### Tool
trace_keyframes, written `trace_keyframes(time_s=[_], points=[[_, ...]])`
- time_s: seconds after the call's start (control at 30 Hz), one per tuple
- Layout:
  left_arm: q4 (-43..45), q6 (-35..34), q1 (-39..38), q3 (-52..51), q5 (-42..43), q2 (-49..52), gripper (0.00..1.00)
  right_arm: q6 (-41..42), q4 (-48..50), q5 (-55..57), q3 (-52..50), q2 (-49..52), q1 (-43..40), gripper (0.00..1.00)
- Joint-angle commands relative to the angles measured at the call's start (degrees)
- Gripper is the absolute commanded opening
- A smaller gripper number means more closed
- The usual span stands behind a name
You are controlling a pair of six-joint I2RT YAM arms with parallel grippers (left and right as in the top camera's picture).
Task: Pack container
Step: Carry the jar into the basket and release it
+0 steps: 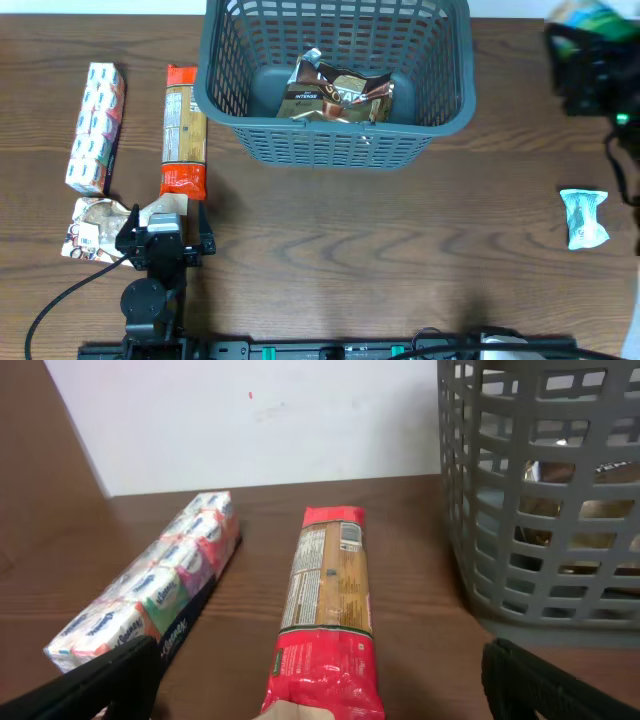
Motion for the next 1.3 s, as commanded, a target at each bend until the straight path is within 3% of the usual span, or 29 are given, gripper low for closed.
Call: trace_keyframes(time_s=[0.0, 0.27, 0.67, 1.07, 1.1, 1.2, 1.27], points=[[-1.03, 0.96, -0.22, -1.62, -0.26, -0.35, 0.98, -7.63, -0.20, -1.75, 0.17, 4.15, 6.32, 0.01], [-1.03, 0.96, -0.22, -1.62, -0.28, -0.35, 0.99, -8.07, 1.05, 5.25, 0.17, 18.18, 17.20, 0.01], [-1.03, 0.96, -0.22, -1.62, -0.26, -0.35, 0.99, -7.67, 1.55, 4.72, 0.22, 39.39, 20.72, 0.01], [-1.03, 0.96, -0.22, -1.62, -0.26, -0.35, 0.98, -7.63, 2.29, 3.61, 0.22, 45.07, 20.74, 0.01], [-1.03, 0.96, -0.22, -1.62, -0.28, -0.35, 0.99, -7.63, 2.32, 3.74, 0.22, 45.07, 20.76, 0.07], [-1.03, 0.96, -0.22, -1.62, -0.28, -0.35, 0.98, -7.63, 1.79, 3.72, 0.24, 45.00, 20.79, 0.68], [-1.03, 0.96, -0.22, -1.62, -0.26, -0.35, 0.99, -7.63, 1.09, 3.74, 0.66, 44.78, 20.87, 0.90]])
